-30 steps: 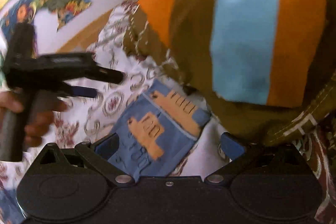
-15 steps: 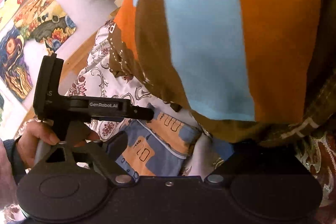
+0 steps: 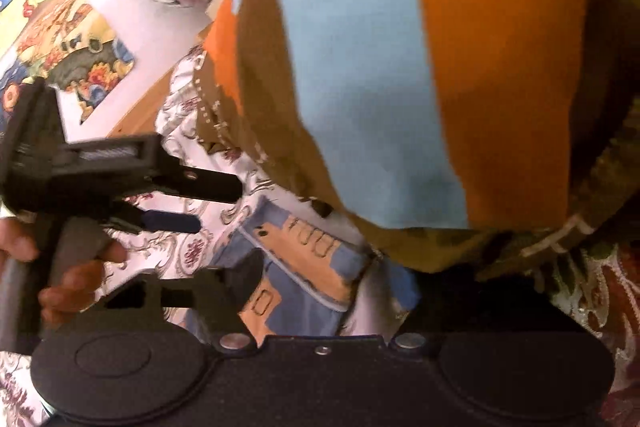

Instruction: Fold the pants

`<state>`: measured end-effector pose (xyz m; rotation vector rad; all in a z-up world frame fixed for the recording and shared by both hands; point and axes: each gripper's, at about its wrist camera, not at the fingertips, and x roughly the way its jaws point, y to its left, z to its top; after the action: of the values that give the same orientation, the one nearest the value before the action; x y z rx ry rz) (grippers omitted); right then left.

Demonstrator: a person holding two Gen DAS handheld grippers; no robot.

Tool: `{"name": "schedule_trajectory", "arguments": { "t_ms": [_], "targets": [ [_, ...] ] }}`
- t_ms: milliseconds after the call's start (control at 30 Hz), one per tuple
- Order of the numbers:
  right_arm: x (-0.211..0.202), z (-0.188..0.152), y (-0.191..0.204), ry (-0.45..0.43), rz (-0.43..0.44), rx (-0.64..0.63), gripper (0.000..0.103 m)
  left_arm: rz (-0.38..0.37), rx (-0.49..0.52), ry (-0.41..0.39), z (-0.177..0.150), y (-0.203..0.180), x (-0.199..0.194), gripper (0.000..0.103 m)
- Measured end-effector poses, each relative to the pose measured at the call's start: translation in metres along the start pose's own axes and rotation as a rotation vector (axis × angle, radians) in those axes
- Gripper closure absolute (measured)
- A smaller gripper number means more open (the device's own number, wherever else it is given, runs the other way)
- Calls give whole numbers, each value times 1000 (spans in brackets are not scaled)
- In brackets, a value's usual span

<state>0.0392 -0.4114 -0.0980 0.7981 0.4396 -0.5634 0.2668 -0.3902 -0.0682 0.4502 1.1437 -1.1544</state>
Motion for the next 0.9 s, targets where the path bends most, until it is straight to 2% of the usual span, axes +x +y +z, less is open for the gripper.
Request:
{"name": "schedule_trajectory", "arguments": {
  "t_ms": [133,200,367,433,600,733,900],
  "targets": [
    [0,1,-1,2,-17,3,66,-38,-21,87,8,-19,4,0],
    [-1,0,-1,-1,-34,-3,82,-49,-49,103,12,-25,7,0],
    [-4,-2,3,-10,-45,-46,84,-56,-123,107,21,-27,19,1],
    [-5,-3,8,-13,-58,-85,81,-40,-132,114,23,-26,27,1],
    [-2,-7,23,-14,-53,-174,59,16,-138,123,15,-15,47,1],
    [-2,-8,29,-27,-58,-230,58,-10,-179,91,6,-3,52,0],
    [0,-10,43,-48,-69,-332,53,-15,-173,60,2,-3,45,1]
  ]
}}
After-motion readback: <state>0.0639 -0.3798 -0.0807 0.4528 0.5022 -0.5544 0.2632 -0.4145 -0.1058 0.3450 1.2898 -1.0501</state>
